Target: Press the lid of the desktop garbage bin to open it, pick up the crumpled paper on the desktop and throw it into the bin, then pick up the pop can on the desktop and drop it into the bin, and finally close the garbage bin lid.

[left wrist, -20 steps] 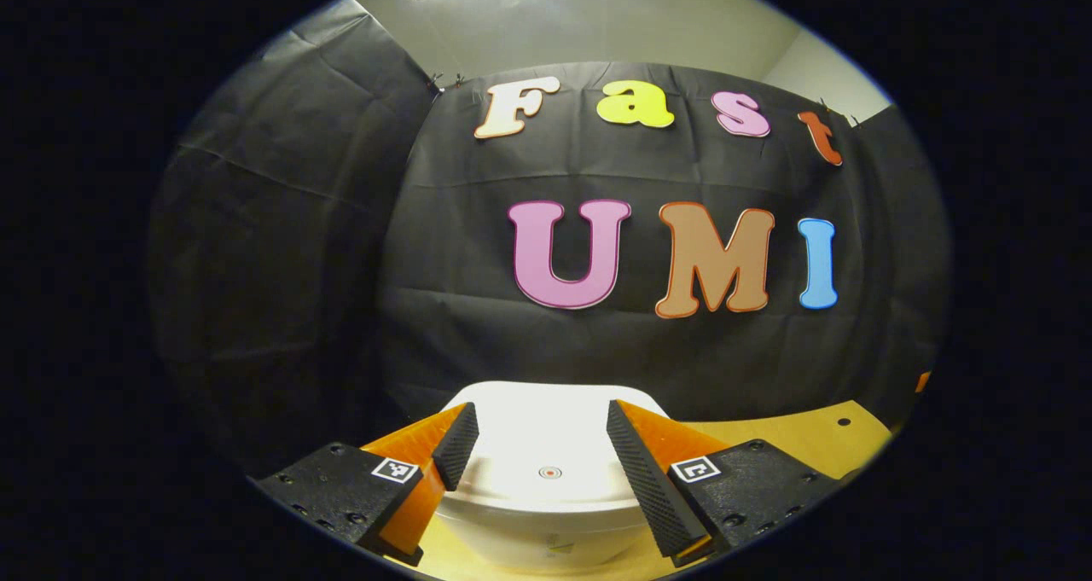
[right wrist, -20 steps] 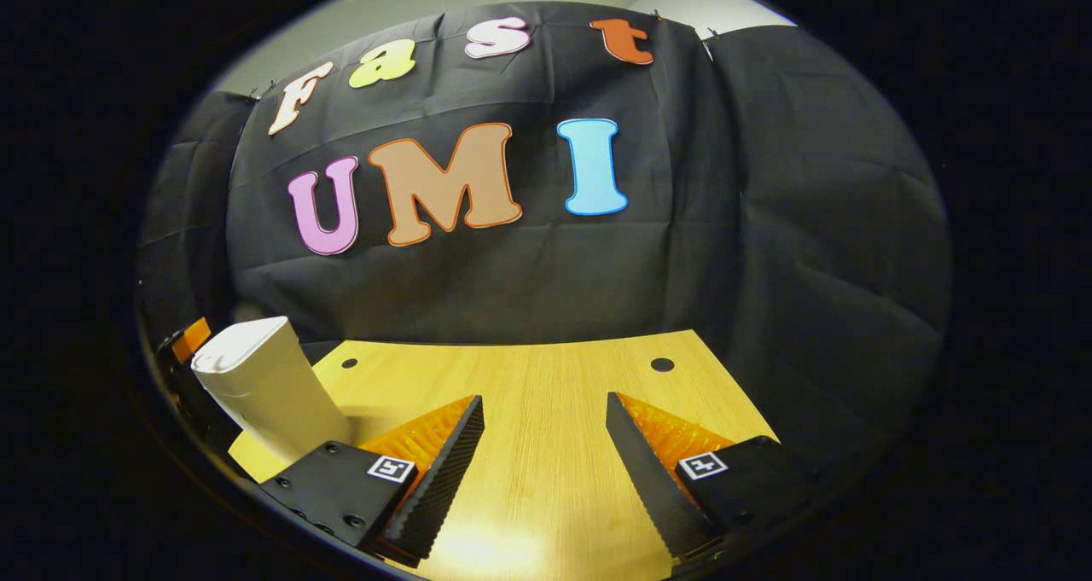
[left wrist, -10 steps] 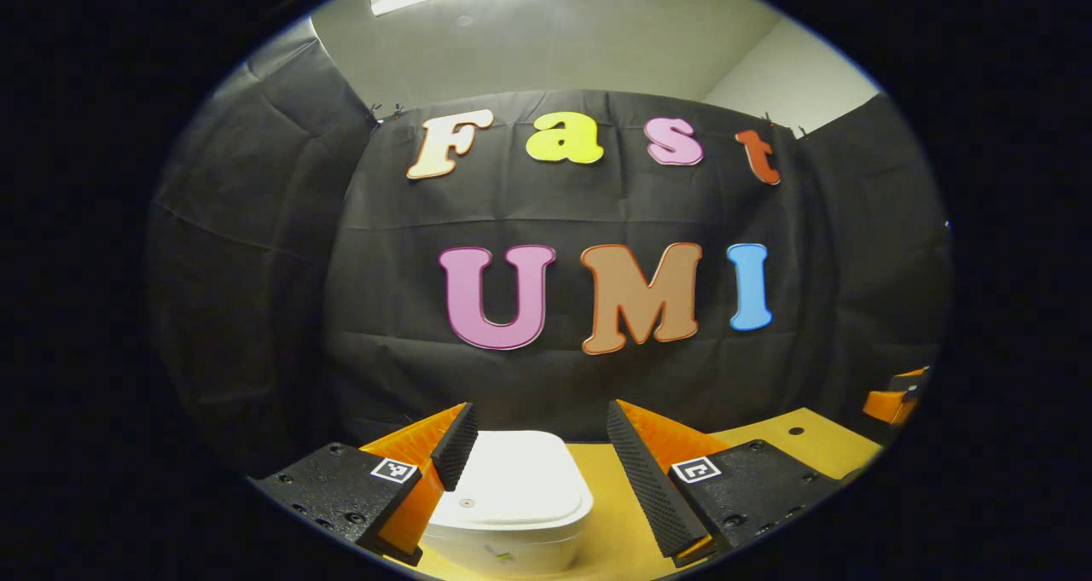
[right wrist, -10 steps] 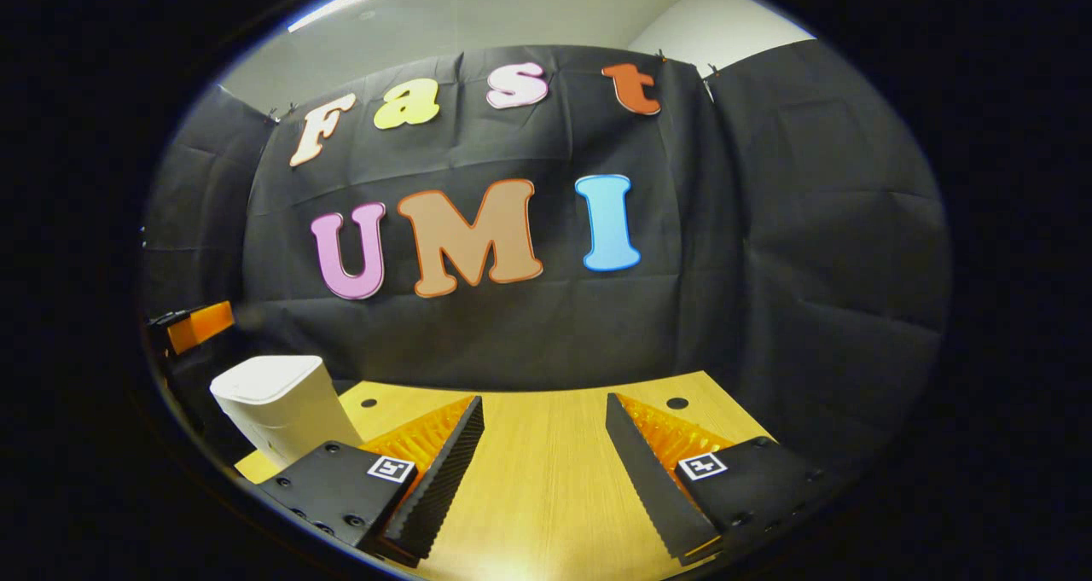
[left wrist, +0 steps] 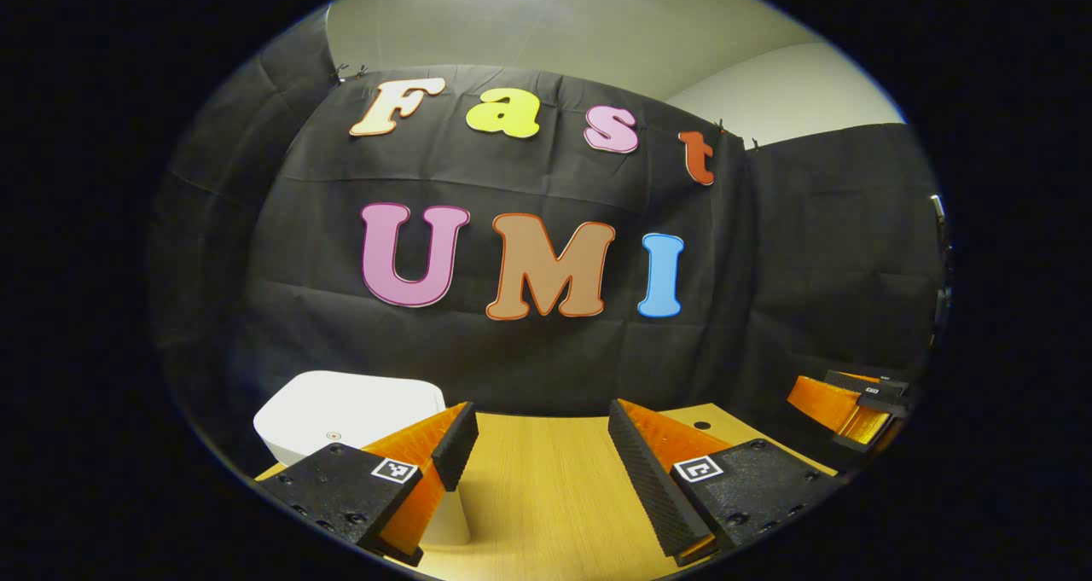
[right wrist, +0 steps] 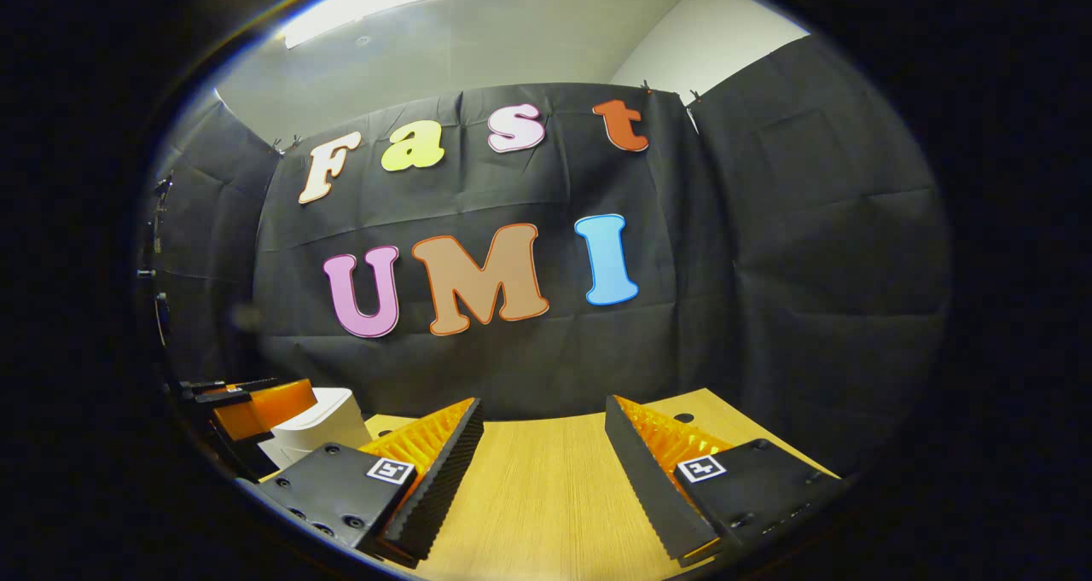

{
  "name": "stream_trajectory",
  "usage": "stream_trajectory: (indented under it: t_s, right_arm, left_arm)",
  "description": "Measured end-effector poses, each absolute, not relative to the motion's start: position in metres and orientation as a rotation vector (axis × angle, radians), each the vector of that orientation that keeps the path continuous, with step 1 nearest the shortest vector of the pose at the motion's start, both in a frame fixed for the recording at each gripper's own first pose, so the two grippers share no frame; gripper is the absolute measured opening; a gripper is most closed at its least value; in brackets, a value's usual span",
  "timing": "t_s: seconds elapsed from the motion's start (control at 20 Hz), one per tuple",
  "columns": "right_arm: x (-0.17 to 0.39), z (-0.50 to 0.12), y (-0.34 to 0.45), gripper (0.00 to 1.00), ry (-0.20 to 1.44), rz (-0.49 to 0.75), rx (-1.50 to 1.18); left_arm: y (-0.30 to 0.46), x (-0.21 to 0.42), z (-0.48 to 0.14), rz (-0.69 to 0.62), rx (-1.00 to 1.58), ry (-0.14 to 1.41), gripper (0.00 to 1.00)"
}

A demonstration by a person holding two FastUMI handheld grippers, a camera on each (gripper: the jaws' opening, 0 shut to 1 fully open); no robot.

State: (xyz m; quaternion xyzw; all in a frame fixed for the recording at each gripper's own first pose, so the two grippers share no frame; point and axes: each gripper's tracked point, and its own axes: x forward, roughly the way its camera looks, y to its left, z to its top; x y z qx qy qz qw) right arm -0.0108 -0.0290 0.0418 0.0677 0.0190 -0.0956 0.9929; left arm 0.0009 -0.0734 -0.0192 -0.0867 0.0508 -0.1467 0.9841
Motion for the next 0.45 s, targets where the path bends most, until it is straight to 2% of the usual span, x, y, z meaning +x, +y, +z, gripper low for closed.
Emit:
stream_trajectory:
  t_s: [0.45]
  right_arm:
    - [-0.023, 0.039, -0.022, 0.96, 0.05, -0.194, 0.15]
  left_arm:
    - [-0.038, -0.008, -0.046, -0.218, -0.171, 0.154, 0.93]
